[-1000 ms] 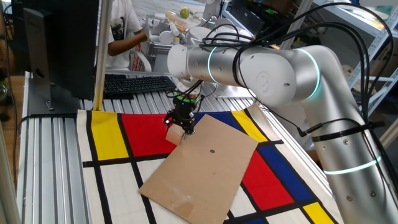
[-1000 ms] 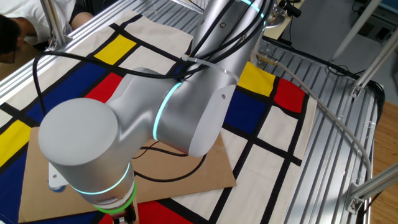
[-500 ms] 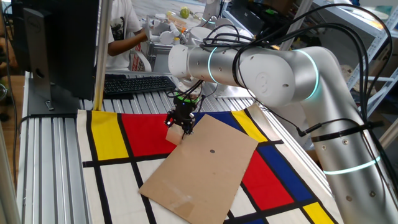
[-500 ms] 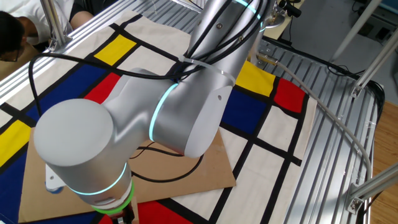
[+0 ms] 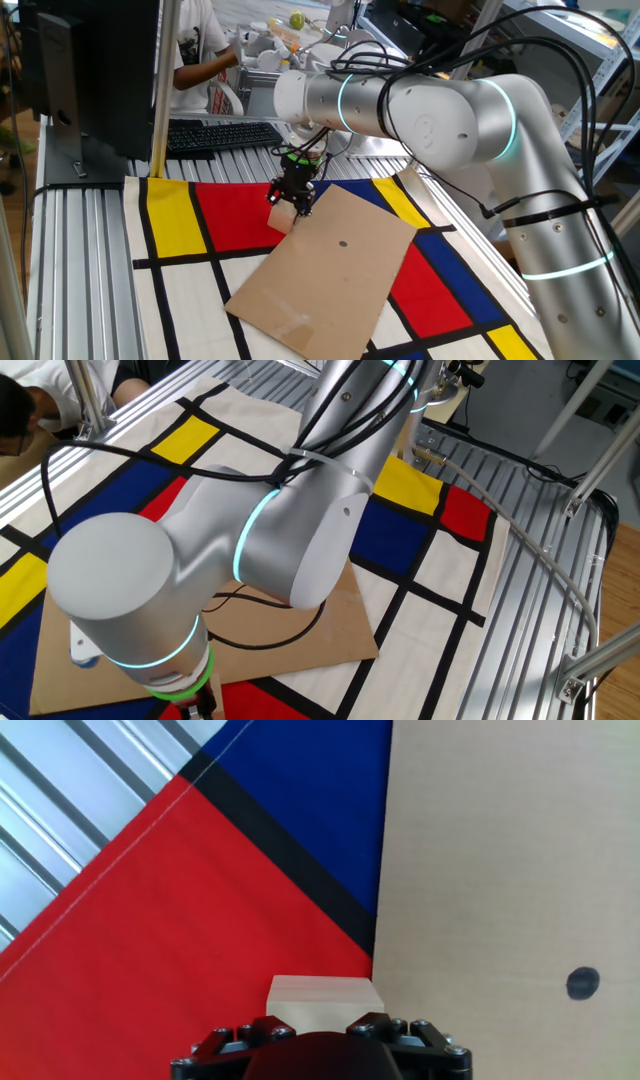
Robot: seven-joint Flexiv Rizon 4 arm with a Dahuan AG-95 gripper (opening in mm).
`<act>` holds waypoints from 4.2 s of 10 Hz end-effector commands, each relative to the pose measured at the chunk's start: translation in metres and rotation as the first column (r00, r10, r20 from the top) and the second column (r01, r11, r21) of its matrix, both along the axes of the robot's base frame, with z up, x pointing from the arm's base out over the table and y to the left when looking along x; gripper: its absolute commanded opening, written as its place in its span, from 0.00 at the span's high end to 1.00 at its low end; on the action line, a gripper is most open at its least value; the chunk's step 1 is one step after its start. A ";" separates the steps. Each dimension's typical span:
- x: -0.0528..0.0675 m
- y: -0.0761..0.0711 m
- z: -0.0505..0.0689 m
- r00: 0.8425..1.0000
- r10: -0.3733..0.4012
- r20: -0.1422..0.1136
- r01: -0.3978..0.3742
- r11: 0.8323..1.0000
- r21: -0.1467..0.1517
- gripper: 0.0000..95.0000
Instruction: Grab the block and place it at the designated location
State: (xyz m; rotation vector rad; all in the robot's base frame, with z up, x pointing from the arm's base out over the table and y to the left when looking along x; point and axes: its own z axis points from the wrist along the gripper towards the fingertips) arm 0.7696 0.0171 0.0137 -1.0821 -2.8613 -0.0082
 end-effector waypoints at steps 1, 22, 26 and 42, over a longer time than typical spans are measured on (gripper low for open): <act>0.001 0.000 0.002 1.000 0.003 0.015 -0.003 1.000 0.006 1.00; -0.012 -0.032 0.052 0.996 0.088 0.020 -0.088 0.996 -0.009 1.00; -0.014 -0.045 0.049 0.994 0.104 0.020 -0.104 0.995 -0.007 1.00; -0.064 -0.096 0.040 0.991 0.133 -0.012 -0.134 0.989 -0.065 1.00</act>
